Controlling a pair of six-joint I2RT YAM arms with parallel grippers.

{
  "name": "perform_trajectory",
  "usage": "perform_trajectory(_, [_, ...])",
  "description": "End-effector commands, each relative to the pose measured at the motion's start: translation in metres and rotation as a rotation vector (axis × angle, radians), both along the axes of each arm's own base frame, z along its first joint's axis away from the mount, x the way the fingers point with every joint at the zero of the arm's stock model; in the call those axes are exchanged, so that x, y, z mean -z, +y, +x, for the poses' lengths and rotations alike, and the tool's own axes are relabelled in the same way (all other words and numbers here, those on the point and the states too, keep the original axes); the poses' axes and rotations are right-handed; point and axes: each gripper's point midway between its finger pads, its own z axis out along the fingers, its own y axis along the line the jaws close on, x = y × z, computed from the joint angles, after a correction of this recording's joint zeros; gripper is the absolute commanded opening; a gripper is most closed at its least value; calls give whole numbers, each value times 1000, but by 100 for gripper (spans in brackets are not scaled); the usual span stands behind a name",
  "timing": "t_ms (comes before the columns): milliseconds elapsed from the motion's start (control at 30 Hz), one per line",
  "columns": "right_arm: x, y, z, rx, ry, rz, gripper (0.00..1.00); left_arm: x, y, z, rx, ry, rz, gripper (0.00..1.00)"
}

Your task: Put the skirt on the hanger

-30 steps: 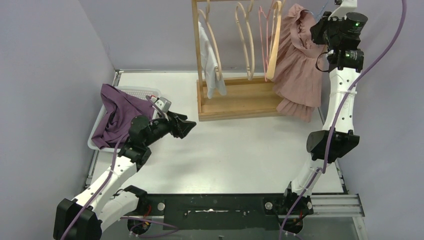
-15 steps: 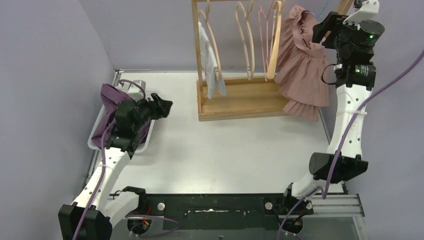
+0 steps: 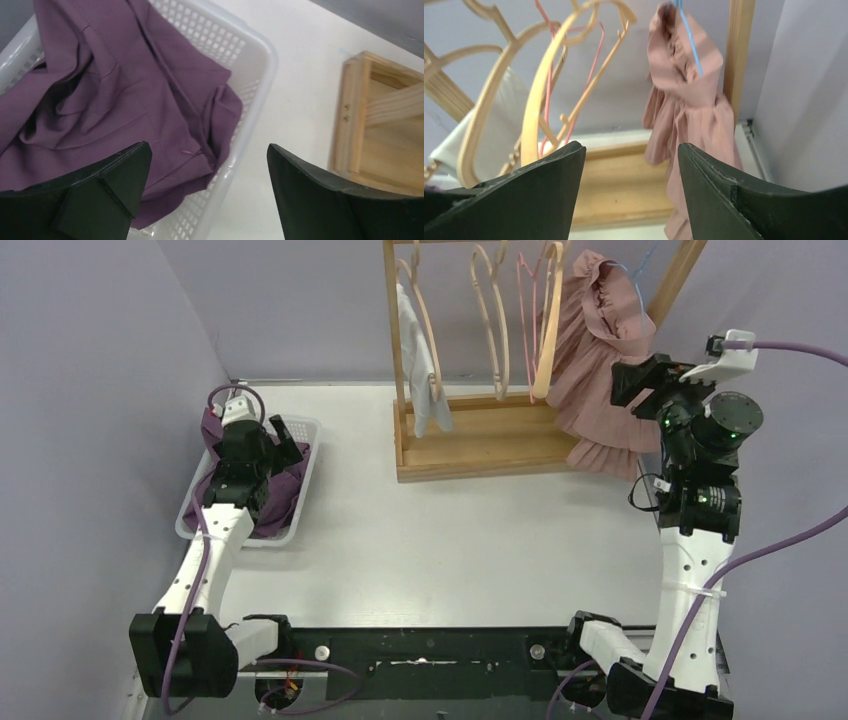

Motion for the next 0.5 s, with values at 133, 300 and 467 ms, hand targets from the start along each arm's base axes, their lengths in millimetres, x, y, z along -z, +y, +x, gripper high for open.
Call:
perform_trajectory(133, [35, 39, -24, -154, -65, 87, 68, 57, 53, 13, -243, 169, -171, 76])
perform_trajectory(300, [68, 70, -28, -265, -8, 141, 67, 81, 61, 32, -230, 241, -254, 74])
perform_trajectory(467, [115, 99, -31, -329, 120, 150, 65, 85, 58, 52, -187, 278, -265, 73])
